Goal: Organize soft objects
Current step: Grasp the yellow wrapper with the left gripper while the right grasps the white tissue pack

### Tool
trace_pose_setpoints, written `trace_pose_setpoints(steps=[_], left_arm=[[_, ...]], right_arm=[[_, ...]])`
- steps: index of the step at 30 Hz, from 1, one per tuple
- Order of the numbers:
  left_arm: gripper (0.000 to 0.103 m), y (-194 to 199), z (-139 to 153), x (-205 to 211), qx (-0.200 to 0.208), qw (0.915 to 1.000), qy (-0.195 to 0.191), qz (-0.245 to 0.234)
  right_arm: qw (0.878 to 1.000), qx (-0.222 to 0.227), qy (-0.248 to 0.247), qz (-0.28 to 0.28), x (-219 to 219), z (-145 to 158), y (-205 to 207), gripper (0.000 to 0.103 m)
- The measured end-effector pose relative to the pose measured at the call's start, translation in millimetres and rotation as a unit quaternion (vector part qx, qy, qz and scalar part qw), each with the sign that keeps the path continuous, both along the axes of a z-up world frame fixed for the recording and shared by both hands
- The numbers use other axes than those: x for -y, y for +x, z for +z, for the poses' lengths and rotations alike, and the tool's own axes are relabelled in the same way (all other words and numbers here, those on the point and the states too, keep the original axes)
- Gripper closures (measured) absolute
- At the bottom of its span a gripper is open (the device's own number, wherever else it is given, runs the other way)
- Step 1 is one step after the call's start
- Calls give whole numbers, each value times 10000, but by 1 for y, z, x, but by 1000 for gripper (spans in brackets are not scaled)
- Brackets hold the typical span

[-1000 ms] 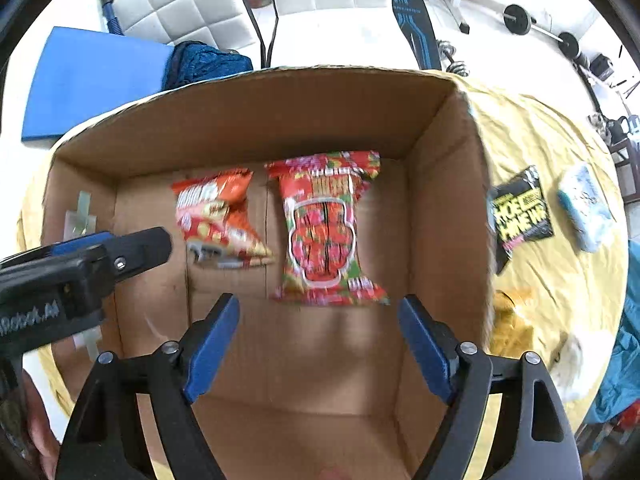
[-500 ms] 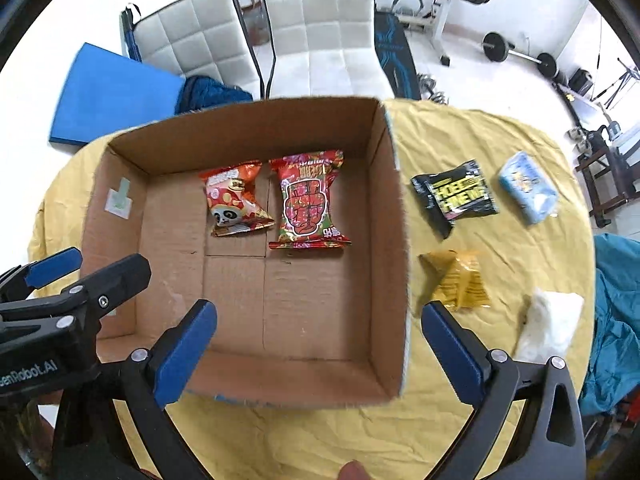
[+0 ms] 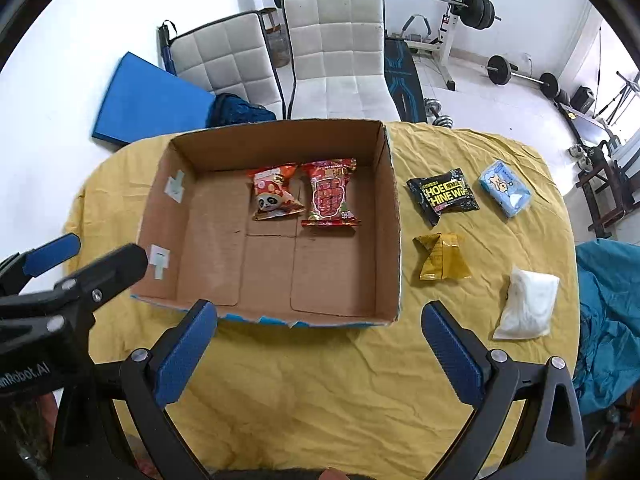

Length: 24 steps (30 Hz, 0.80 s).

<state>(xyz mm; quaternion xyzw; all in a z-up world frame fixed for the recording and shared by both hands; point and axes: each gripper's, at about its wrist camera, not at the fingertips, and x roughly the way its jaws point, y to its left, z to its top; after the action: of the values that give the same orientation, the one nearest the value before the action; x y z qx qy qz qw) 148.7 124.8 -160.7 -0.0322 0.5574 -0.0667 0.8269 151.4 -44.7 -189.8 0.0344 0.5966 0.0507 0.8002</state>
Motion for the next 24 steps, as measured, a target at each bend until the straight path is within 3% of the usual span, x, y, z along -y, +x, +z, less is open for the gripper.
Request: trace_pose_setpoints(steps=[7, 11, 18, 24], left_arm=[[0, -7, 6, 3, -69, 9998, -168, 24], [0, -1, 6, 28, -105, 9996, -223, -104], [0, 32, -5, 121, -415, 9954, -609, -607], [0, 81, -47, 237, -962, 9862, -348, -1301]], right_arm=[[9998, 35, 173, -87, 8, 17, -17, 0], [9991, -58, 241, -351, 39, 17, -22, 0], [9871, -450, -32, -1538, 178, -15, -20, 0], [9711, -1036, -300, -2130, 299, -76, -10, 0]])
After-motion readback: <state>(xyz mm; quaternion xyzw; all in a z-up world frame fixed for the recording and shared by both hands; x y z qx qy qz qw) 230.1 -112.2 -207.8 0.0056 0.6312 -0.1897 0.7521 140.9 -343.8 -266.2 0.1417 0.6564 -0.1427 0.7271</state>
